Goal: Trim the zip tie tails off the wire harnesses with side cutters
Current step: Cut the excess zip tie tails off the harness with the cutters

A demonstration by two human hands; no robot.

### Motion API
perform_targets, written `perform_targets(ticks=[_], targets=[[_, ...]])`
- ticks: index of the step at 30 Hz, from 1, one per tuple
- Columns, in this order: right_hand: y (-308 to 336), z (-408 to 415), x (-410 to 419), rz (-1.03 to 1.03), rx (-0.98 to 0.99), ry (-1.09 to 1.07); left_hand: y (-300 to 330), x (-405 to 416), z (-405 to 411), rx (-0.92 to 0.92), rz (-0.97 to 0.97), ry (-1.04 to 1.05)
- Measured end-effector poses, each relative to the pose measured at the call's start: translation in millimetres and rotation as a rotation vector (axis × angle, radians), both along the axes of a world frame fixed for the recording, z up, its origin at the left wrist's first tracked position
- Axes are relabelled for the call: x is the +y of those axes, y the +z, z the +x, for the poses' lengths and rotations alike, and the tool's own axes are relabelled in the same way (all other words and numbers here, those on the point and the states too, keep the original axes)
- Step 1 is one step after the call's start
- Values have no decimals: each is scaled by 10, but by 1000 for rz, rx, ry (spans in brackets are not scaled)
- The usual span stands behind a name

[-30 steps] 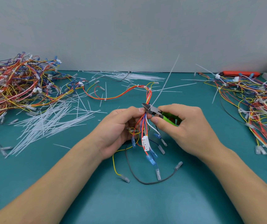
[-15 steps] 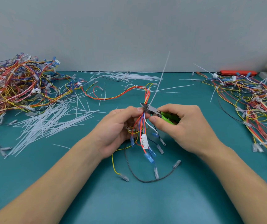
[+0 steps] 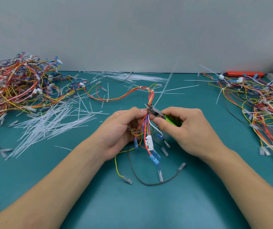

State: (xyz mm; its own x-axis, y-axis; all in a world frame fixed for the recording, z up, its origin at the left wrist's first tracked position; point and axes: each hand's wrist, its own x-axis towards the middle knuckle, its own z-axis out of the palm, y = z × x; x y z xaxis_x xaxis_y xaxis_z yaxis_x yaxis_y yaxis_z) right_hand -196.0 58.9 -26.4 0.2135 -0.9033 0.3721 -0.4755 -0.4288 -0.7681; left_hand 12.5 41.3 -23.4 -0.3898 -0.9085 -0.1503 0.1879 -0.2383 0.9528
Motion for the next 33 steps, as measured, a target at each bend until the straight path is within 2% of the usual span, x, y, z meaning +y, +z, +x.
perform_targets(ticks=[13, 33], targets=[[-10, -20, 5, -59, 50, -19, -38, -25, 18, 1, -22, -21], [44, -20, 7, -11, 35, -1, -30, -13, 6, 1, -10, -12]])
